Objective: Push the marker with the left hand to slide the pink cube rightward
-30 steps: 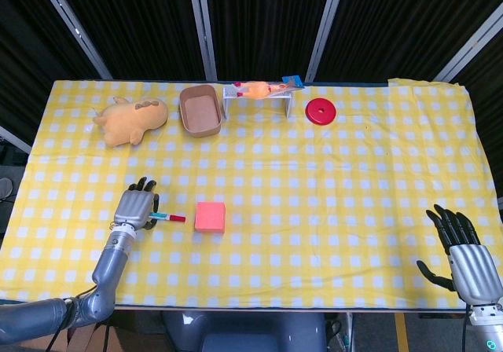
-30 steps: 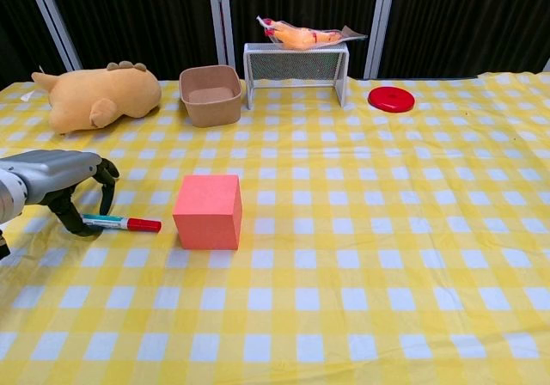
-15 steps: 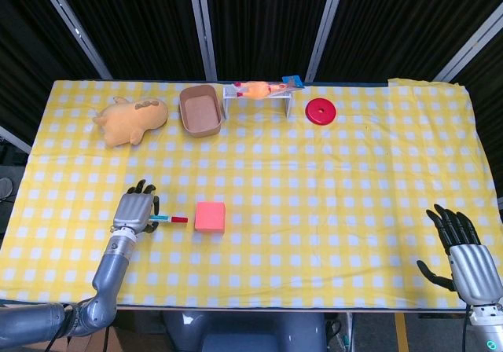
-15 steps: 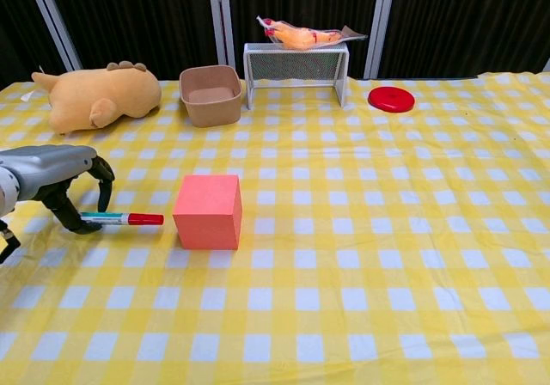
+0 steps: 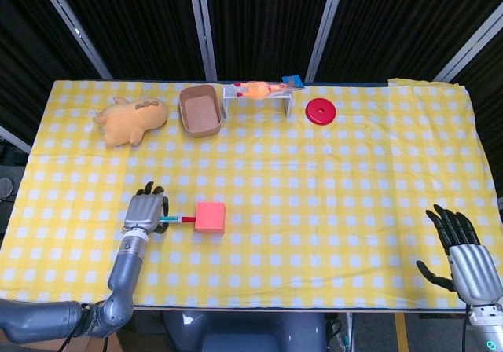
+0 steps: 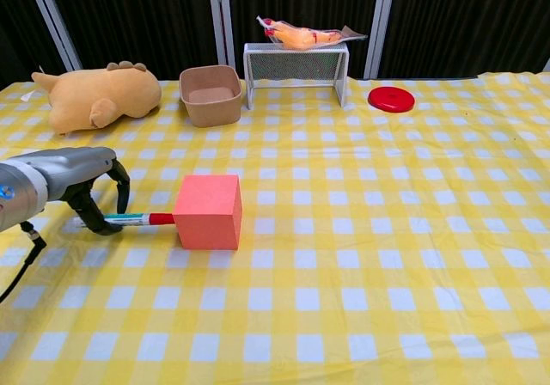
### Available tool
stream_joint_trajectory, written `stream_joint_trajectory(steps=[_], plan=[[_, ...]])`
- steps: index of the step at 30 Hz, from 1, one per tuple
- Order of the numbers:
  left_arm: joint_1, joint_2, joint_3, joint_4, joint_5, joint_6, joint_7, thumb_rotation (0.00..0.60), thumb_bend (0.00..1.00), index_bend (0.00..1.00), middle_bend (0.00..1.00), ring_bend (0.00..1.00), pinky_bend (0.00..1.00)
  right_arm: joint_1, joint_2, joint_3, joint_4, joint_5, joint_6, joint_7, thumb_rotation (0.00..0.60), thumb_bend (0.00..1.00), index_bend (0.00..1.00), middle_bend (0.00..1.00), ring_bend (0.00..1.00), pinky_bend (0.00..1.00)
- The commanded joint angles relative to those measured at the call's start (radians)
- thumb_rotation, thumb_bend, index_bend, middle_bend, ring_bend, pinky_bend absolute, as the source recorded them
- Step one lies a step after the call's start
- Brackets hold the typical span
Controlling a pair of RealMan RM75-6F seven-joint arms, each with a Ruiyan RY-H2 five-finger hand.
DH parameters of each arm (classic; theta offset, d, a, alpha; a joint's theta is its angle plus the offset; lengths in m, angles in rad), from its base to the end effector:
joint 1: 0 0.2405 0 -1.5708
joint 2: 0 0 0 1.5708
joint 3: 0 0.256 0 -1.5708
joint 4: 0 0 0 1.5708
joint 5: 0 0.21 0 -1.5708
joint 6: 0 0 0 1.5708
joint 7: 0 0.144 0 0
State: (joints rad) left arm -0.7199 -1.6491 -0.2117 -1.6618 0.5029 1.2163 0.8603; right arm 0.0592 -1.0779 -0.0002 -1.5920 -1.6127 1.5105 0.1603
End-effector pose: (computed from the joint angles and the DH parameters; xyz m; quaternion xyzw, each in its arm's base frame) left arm -0.1685 0.3077 -0.0361 -0.6750 -0.4823 -0.2065 0.5187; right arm -0.3105 -0.1622 0.1641 0.6066 -0.4104 0.4195 0.5363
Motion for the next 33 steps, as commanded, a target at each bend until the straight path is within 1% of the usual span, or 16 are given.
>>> stream_joint_trajectory(steps=[1, 17, 22, 33], plan=[[-0.02, -0.027, -0.016, 0.009, -0.024, 0.005, 0.012, 0.6, 0.46, 0.65, 0.16, 0.03, 0.16, 0.0, 0.0, 0.0, 0.0, 0.0, 0.0, 0.002, 0.6, 0.32, 0.0, 0.0, 0.0, 0.0], [-0.1, -0.119, -0.059, 0.049, -0.079, 0.017, 0.049, 0.6, 0.46, 0.65, 0.16, 0.03, 0.16, 0.001, 0.003, 0.0, -0.001, -0.002, -0.001, 0.011, 0.6, 0.32, 0.0, 0.0, 0.0, 0.0], [-0.119, -0.138, -0.063, 0.053, -0.08, 0.02, 0.058, 0.6, 0.46, 0.65, 0.16, 0.03, 0.16, 0.001, 0.002, -0.001, -0.001, -0.003, -0.003, 0.011, 0.6, 0.32, 0.0, 0.0, 0.0, 0.0], [-0.169, -0.19, -0.093, 0.075, -0.103, 0.028, 0.08, 0.6, 0.46, 0.64, 0.16, 0.03, 0.16, 0.002, 0.004, -0.002, -0.004, -0.005, -0.003, 0.012, 0.6, 0.32, 0.0, 0.0, 0.0, 0.0]])
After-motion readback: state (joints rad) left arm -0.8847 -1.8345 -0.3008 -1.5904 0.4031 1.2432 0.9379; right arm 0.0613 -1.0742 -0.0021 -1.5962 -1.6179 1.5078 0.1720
